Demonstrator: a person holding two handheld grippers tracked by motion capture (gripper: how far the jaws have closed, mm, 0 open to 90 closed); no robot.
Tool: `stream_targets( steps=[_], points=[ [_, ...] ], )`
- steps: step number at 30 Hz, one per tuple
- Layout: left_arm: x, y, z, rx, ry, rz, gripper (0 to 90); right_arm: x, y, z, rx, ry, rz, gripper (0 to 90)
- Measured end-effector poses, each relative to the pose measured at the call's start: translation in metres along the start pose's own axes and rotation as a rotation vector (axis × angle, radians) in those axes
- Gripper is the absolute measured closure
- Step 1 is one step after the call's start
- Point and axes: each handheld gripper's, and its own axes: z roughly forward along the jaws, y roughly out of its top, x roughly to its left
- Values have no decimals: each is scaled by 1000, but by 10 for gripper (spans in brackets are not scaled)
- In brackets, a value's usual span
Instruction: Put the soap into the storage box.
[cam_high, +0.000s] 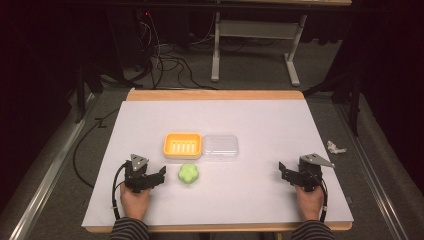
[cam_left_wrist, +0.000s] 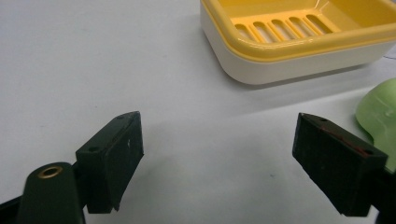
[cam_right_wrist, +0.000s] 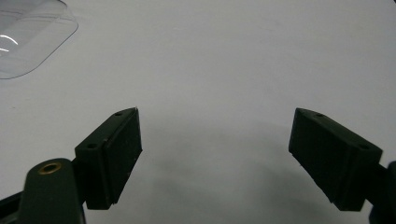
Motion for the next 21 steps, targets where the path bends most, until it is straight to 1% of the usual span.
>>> stream_targets(
  steps=[2, 4, 5, 7, 9, 10, 13, 17, 21],
  points=[
    [1, 0, 1, 14, 1, -6, 173, -1, 0, 0, 0, 3, -2, 176],
    [1, 0, 1, 12, 2, -10, 174, -1, 0, 0, 1, 6, -3, 176],
    [1, 0, 1, 14, 2, -5, 174, -1, 0, 0, 0, 9, -4, 175],
    [1, 0, 1, 2, 3, -8, 174, -1, 0, 0, -6, 10, 0, 177],
    [2, 1, 1, 9, 5, -12, 173, -1, 0, 0, -1, 12, 4, 176],
    [2, 1, 0, 3, 2, -20, 173, -2, 0, 0, -1, 14, 2, 176],
    [2, 1, 0, 0, 1, -20, 171, -2, 0, 0, -4, 10, 8, 175],
    [2, 2, -1, -9, -1, -30, 168, -1, 0, -1, -4, 0, 11, 173],
    [2, 2, -3, -23, 0, -23, 176, -1, 0, 0, -1, -2, 13, 169]
  ],
)
